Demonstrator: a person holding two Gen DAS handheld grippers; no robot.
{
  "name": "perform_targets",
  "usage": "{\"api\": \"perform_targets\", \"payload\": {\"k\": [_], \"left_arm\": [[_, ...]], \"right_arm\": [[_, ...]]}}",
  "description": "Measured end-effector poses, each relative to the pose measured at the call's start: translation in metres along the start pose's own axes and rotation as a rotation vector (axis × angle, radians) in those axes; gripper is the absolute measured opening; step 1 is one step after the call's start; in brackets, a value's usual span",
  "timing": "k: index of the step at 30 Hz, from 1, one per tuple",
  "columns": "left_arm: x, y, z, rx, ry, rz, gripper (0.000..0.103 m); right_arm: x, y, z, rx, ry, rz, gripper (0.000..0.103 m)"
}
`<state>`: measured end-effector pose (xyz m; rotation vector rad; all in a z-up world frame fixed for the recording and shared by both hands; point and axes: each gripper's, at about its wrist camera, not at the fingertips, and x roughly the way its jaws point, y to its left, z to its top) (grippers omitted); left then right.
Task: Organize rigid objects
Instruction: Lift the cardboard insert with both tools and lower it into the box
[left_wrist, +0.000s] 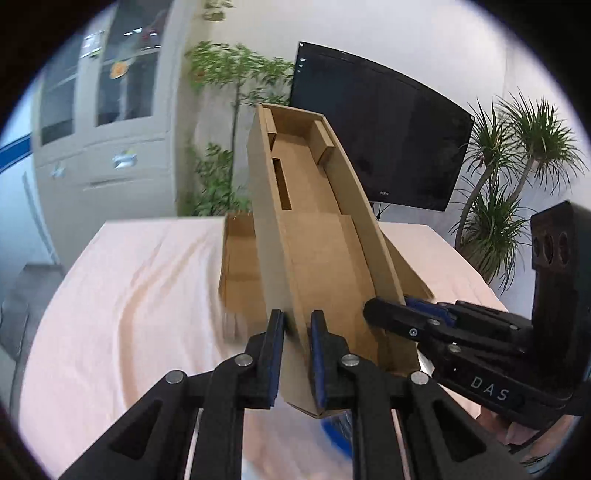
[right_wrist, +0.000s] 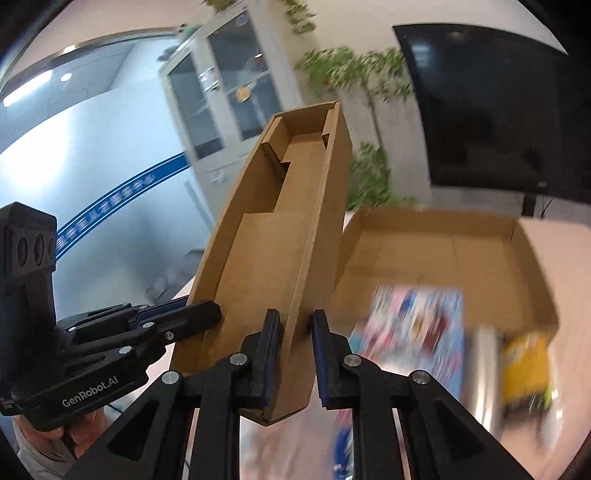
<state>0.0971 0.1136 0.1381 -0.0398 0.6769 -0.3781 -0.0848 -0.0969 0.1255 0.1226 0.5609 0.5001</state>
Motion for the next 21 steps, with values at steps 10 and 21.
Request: {"api": "perform_targets", "payload": {"k": [10,21], "left_arm": [[0.177,0.059,0.082,-0.037,0.247,-0.028,0.012],[0.249,0.101,0.027,-0.094,0.43,0.074,0.01]], "right_arm": [[0.18,-0.104,0.124,0.176,0.291,-0.083,0.015],[0.316,-0.15,0.081,0.363,0.602,-0.064,0.015]]}}
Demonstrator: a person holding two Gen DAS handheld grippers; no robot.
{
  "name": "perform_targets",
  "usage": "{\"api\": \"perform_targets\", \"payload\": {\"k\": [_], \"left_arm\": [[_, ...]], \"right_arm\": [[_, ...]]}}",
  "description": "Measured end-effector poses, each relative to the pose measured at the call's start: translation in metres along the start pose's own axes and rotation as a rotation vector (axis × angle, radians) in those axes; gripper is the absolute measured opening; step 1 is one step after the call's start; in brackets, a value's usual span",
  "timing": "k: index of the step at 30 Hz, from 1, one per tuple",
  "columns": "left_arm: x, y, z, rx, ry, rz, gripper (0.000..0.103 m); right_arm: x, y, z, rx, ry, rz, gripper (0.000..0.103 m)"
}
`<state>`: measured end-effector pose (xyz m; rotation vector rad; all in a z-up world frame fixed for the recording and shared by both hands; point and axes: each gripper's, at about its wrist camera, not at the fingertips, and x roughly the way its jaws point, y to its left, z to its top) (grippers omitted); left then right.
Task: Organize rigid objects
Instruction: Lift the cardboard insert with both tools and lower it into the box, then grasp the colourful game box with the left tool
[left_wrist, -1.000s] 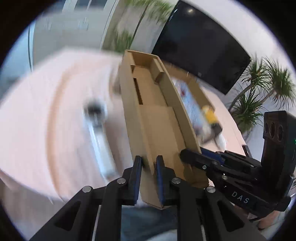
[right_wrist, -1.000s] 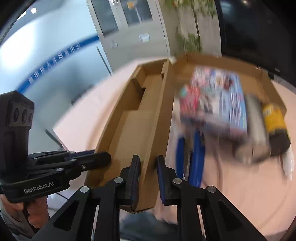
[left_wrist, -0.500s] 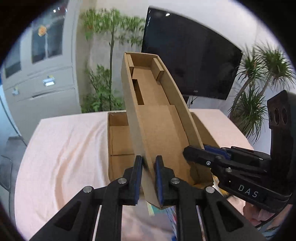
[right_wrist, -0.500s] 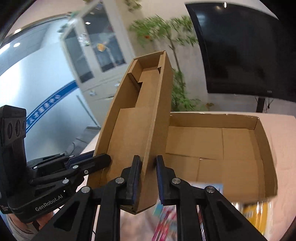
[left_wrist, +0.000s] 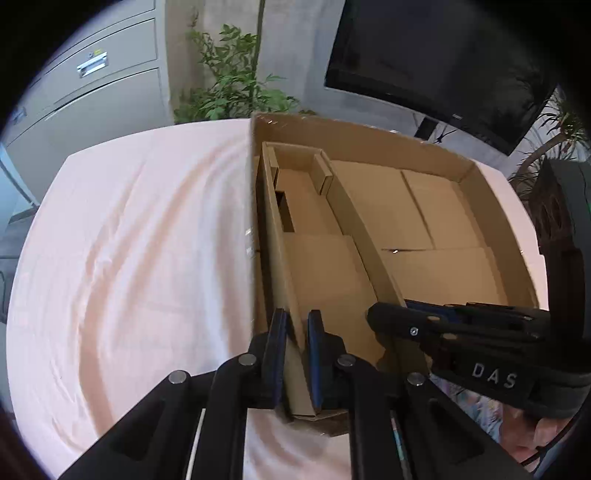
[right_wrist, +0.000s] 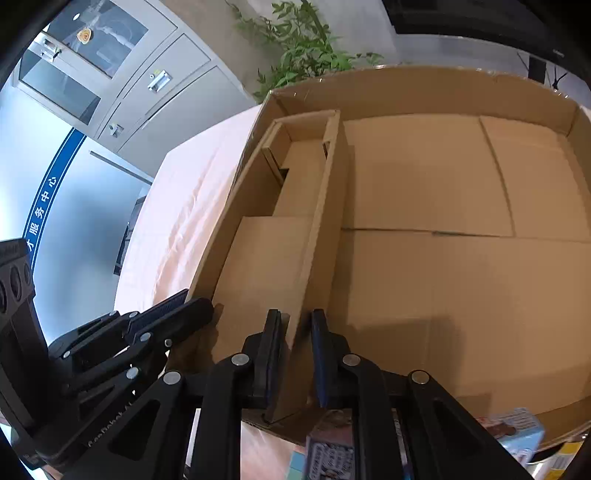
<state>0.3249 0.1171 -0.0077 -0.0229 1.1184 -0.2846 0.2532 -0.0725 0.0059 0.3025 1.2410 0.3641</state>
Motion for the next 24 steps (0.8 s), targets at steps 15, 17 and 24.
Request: {"api": "perform_targets", "payload": {"k": [15,17,24], "left_arm": [[-0.066,-0.015,-0.057,0.004,-0.235,0.011,0.032],[-0.096,-0.032,-0.079,0.022,-0.375,0.077,0.103],[-0.108,-0.086,-0.144,0.031,-0.456,0.014,0.102]], "right_arm": [[-0.05,0.022,-0.053,-0.161,-0.201,-0.057,0.09],[-0.092,0.021,-0.075,-0.227,-0.343,-0.147,0.103],[-0.151,-0.028,-0.172,-0.335,-0.506,-0.275,0.103]]}}
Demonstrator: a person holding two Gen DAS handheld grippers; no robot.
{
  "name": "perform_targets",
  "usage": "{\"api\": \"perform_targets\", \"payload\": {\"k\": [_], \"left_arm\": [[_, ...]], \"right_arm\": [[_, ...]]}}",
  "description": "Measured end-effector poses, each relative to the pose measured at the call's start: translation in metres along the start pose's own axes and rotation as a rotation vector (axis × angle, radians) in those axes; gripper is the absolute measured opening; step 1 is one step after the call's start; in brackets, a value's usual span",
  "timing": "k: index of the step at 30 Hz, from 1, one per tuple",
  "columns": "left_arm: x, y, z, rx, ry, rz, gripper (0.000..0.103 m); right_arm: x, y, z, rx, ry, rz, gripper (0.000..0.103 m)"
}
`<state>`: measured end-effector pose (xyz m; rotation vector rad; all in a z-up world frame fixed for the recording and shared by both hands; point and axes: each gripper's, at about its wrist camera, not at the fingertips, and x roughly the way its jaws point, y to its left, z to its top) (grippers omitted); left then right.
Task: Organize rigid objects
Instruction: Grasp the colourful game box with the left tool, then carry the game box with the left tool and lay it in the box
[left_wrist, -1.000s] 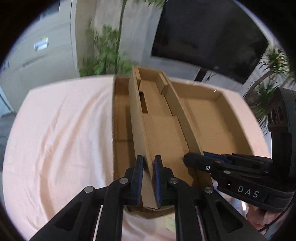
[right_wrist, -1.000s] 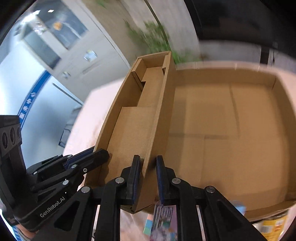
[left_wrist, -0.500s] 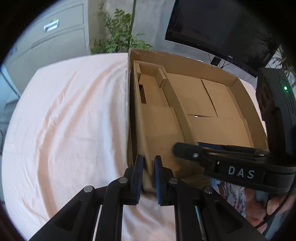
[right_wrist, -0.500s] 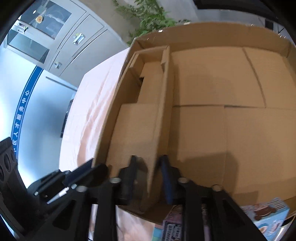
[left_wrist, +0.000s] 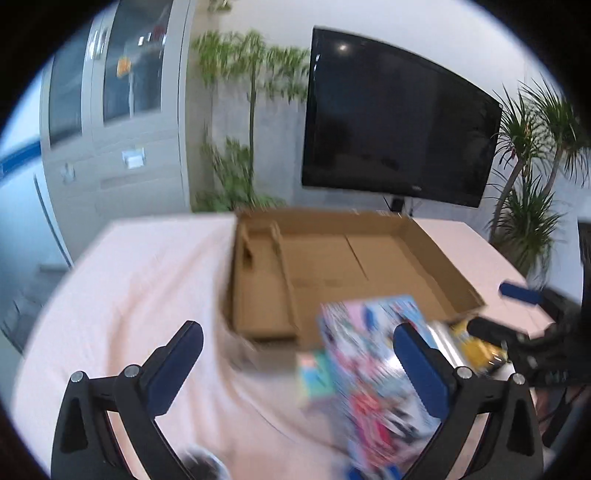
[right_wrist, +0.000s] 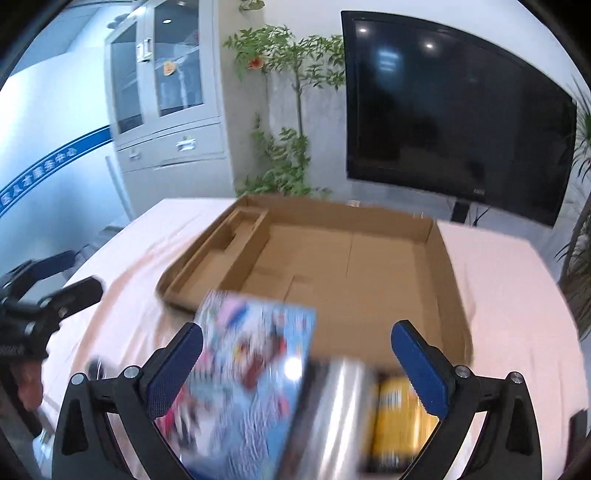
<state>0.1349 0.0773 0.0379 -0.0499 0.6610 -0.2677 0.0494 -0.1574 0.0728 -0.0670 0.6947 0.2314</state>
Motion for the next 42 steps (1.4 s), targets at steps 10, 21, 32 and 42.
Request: {"api": "perform_targets", "payload": {"k": [10,21,32,42], "left_arm": [[0.056,-0.022,-0.036,-0.079,0.222,-0.208,0.102],[0.085,-0.04,-0.056,-0.059,0.349,-0.249,0.083],[0.093,-0.031,-0.059,-0.074,0.357,-0.246,0.076],[0.068,-0.034,-0.064,-0.095,0.272,-0.26,0.071]], "right_arm": [[0.022,0.001,-0.091,0.094,0.165,0.284,0.103],[0.082,0.042,-0.096,0.012,0.25,0.209,0.102],[0.106,0.046,-0.094,0.014,0.254,0.161,0.103],[0.091,0.056,-0.097,-0.024,0.174,0.077,0.102]]}}
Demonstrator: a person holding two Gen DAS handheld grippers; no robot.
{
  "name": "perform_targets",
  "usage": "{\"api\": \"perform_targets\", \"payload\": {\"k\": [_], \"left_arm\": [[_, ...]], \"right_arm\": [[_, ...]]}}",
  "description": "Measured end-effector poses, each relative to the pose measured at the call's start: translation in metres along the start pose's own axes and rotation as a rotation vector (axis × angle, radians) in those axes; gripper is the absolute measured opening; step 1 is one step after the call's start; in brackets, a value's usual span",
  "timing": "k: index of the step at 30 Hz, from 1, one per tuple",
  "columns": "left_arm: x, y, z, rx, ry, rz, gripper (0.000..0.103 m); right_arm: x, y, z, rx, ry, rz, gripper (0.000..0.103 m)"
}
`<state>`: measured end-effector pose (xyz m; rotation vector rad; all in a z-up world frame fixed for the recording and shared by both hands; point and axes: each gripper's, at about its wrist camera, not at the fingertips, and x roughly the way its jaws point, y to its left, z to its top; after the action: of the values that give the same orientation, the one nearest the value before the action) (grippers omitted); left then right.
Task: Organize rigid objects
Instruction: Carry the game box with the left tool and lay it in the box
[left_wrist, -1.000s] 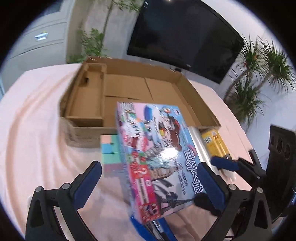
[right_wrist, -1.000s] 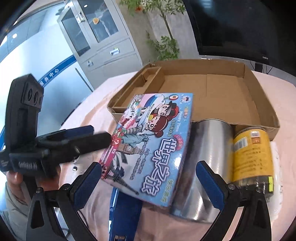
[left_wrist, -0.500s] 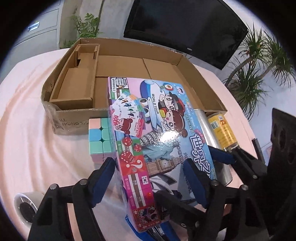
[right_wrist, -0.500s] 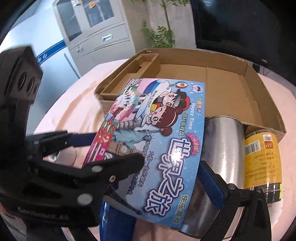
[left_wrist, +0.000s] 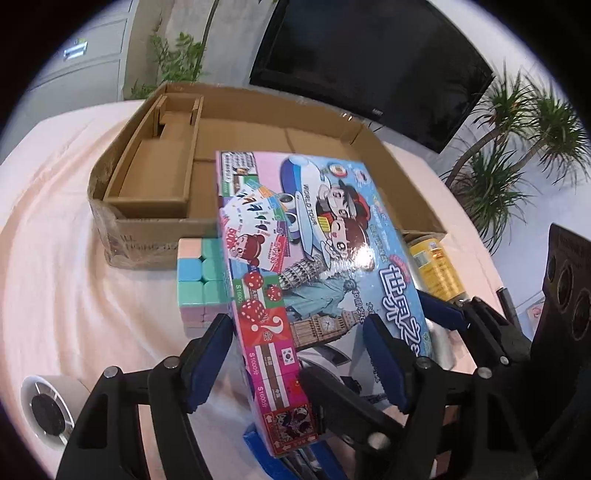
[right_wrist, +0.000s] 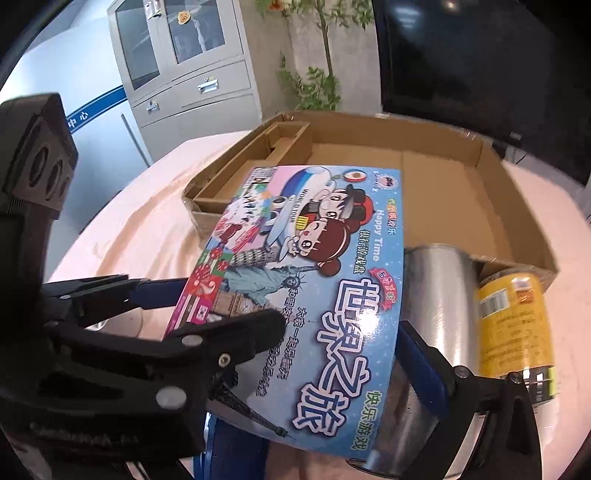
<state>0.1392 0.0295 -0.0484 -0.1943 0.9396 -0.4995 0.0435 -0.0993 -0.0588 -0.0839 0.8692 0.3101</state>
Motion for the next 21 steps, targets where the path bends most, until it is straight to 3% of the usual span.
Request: {"api": "perform_targets", "payload": {"k": [3,7,10,16,21], "left_arm": [[-0.027,-0.015,0.002,0.02,-0.094,0.025,0.071],[-0.059,-0.036,0.018,0.058,-0.208,0.055,0.071],[-0.073,-0.049,0.037,0.086,-0.249,0.075,0.071],[-0.08,-0.071,0.088,0.11,-0.243,0.071,0.071],[-0.055,-0.069,0.109,0.101,-0.145,0.121,0.071]], "right_arm": [[-0.021,0.007,0.009,-0.05,-0.077,-0.044,0.102],[-0.046,0.004,0.028,-0.044,-0.166,-0.036,0.101],[-0.061,0.0,0.052,-0.056,-0.231,-0.047,0.101],[-0.058,-0.024,0.114,-0.02,-0.252,-0.05,0.101],[-0.016,-0.052,0.15,0.024,-0.168,0.004,0.101]]}}
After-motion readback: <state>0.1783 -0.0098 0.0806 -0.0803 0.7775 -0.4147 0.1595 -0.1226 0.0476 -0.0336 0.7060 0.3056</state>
